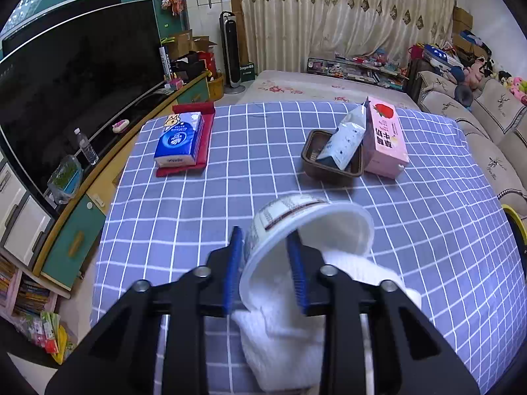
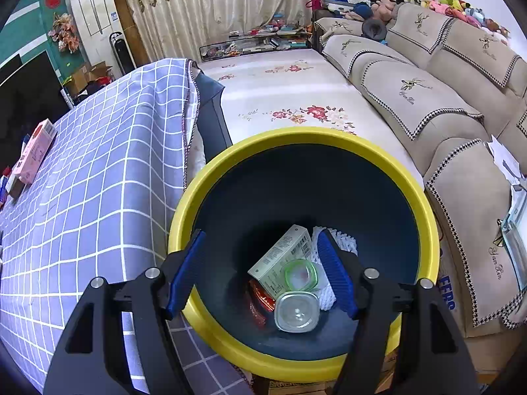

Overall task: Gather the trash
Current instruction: 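Grasp the rim of the white bowl with the left gripper, then carry the white bowl into the bin and open the left gripper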

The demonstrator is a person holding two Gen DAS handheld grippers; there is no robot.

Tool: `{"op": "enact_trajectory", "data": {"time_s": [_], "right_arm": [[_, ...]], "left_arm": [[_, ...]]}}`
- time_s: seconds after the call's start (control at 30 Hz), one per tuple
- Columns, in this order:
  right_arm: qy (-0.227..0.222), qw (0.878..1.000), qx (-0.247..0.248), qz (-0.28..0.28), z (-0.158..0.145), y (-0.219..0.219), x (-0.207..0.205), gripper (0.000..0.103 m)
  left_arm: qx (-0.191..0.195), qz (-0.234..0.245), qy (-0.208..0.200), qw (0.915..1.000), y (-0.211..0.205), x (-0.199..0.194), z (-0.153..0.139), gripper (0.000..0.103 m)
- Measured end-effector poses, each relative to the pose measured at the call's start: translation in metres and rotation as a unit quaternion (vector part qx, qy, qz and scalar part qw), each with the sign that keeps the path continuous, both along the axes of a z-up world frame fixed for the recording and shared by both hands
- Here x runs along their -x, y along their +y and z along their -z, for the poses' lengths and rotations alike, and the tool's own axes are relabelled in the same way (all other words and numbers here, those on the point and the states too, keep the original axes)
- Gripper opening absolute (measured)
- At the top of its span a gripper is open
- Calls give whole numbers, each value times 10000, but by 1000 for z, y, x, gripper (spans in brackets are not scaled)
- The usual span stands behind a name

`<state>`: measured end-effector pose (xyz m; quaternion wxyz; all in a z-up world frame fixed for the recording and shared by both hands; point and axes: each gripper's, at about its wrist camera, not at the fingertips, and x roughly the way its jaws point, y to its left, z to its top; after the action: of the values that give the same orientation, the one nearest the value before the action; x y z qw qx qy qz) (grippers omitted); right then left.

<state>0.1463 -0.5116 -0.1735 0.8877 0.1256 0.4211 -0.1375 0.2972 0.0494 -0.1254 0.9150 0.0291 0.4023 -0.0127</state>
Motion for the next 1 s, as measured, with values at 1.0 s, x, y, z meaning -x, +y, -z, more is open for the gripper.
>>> {"op": "enact_trajectory", "data": {"time_s": [1.0], "right_arm": [[-193,9997,-118,27,-10,-8,12,67]], "left_arm": [[-50,441,-1348,9899,-60,7,-106,6]]}}
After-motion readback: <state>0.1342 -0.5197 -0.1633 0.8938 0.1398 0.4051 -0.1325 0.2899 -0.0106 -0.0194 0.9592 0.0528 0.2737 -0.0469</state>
